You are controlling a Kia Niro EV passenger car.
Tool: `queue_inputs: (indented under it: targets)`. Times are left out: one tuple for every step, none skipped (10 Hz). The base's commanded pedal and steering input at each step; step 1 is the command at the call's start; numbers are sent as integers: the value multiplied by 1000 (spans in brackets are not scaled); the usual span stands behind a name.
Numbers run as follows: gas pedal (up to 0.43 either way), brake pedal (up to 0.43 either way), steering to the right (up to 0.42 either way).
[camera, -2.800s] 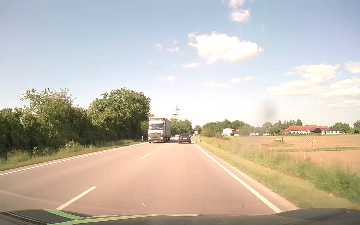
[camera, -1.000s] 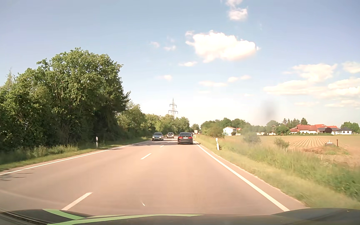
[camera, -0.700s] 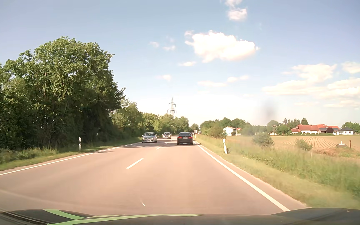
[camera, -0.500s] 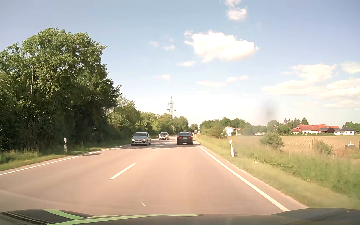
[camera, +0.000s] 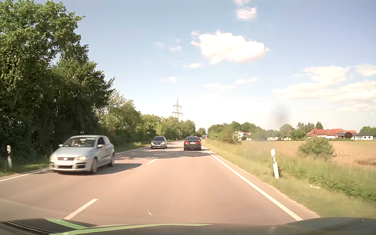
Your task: Follow the waypoints while adhering to traffic rules and regulations
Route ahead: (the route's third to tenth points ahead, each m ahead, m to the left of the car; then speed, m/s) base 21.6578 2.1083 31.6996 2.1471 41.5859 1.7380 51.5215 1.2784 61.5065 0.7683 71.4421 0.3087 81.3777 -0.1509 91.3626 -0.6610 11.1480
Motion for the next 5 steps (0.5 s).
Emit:
queue_inputs:
  targets:
    - [0, 0, 5]
    - [0, 0, 5]
    - [0, 0, 4]
    - [0, 0, 4]
    - [0, 0, 4]
